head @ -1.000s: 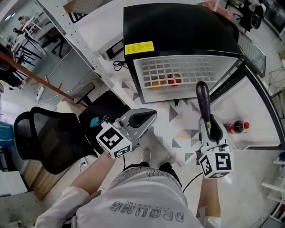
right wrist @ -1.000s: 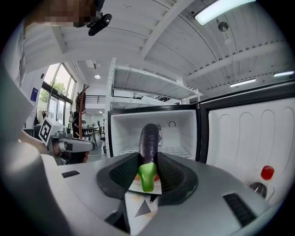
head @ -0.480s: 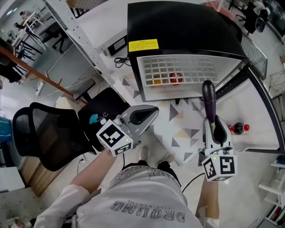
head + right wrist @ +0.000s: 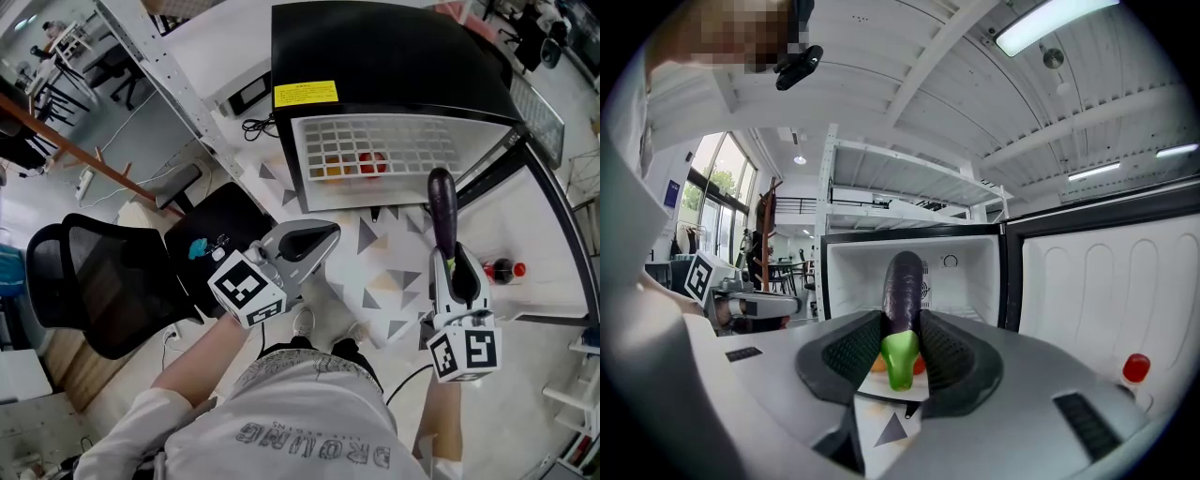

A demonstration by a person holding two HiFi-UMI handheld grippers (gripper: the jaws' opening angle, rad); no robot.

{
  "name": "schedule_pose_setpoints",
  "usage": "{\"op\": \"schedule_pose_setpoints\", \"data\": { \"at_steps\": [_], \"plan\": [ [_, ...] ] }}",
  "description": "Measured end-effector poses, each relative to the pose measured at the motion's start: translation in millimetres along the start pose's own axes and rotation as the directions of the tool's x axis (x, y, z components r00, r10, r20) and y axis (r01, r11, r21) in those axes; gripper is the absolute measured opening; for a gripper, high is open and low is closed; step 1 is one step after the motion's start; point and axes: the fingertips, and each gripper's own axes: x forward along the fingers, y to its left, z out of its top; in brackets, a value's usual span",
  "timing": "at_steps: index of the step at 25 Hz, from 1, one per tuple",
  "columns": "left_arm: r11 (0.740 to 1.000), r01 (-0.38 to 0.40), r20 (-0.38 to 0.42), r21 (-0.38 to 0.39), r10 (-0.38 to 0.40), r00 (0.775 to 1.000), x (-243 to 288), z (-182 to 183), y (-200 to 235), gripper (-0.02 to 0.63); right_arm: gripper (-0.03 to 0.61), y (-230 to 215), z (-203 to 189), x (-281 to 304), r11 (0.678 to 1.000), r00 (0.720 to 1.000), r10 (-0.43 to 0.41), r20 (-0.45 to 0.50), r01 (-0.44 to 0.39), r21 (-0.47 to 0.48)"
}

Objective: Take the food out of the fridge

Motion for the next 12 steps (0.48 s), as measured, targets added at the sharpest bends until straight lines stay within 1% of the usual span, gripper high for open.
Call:
{"op": "schedule_pose_setpoints", "data": {
  "at_steps": [12],
  "plan": [
    [1.0,0.0,-0.002,0.002,0.0,1.0,1.5,2.4,-1.7,0.006,0.115,-0.5,-0.1,-2.4,1.0,1.0,-0.001,0.001,0.001,0.002]
  ]
}}
